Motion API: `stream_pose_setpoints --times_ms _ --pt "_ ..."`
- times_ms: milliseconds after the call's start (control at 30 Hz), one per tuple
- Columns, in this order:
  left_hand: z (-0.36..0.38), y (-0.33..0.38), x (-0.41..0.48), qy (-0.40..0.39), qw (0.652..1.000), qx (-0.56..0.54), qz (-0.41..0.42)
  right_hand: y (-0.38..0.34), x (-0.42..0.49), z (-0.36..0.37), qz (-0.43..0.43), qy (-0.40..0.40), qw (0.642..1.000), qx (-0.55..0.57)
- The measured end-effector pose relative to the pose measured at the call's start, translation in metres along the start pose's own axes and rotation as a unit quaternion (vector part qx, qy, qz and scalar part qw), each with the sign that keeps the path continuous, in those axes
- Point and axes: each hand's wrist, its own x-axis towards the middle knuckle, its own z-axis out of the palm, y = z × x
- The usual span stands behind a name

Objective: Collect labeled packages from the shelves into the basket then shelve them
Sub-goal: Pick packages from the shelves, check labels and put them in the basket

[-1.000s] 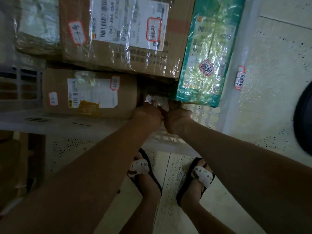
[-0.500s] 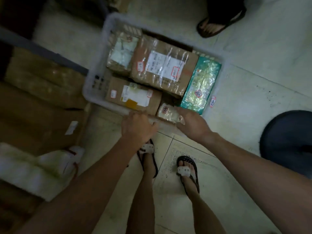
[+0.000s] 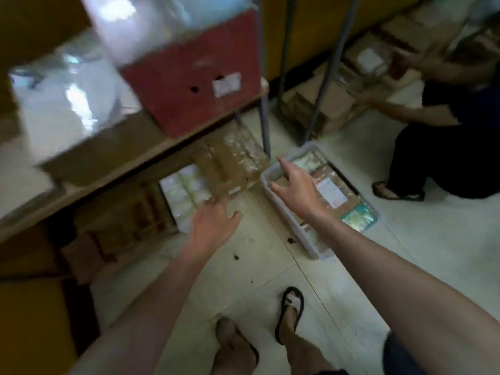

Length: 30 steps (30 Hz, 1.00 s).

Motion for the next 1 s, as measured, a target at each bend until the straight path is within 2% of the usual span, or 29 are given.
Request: stream_pose_setpoints --times_ms 133,267,400,567,667,800,1000 --pt "-0.082 -0.057 -0.051 0.083 0.995 -0.018 -0.052 -0.100 -0.006 0.014 -0.088 -0.023 0.995 -0.036" --pt "-0.140 -0.124 -0.109 0.163 0.980 -0.073 -0.091 -0.197 -0.021 0.046 -0.174 -0.036 0.984 -0.015" --pt "-0.166 -0.200 -0.173 0.185 0.964 -0.125 -0.144 -0.272 -0.056 0.098 -0.225 -0.106 0.968 -0.038" --pt "-0.177 -0.292 -0.225 0.208 0.948 -0.161 -0.176 -0.329 -0.094 0.160 -0.266 -0.166 0.948 -0.048" --pt "-0.172 -0.332 -0.230 0.231 0.931 -0.204 -0.194 -0.347 -0.105 0.198 -0.293 -0.191 0.936 -0.027" --pt "-0.158 -0.371 -0.215 0.241 0.920 -0.239 -0.195 -0.363 -0.094 0.243 -0.298 -0.251 0.918 -0.069" --pt "-0.169 -0.426 -0.156 0.235 0.907 -0.279 -0.211 -0.417 -0.021 0.295 -0.293 -0.230 0.925 -0.069"
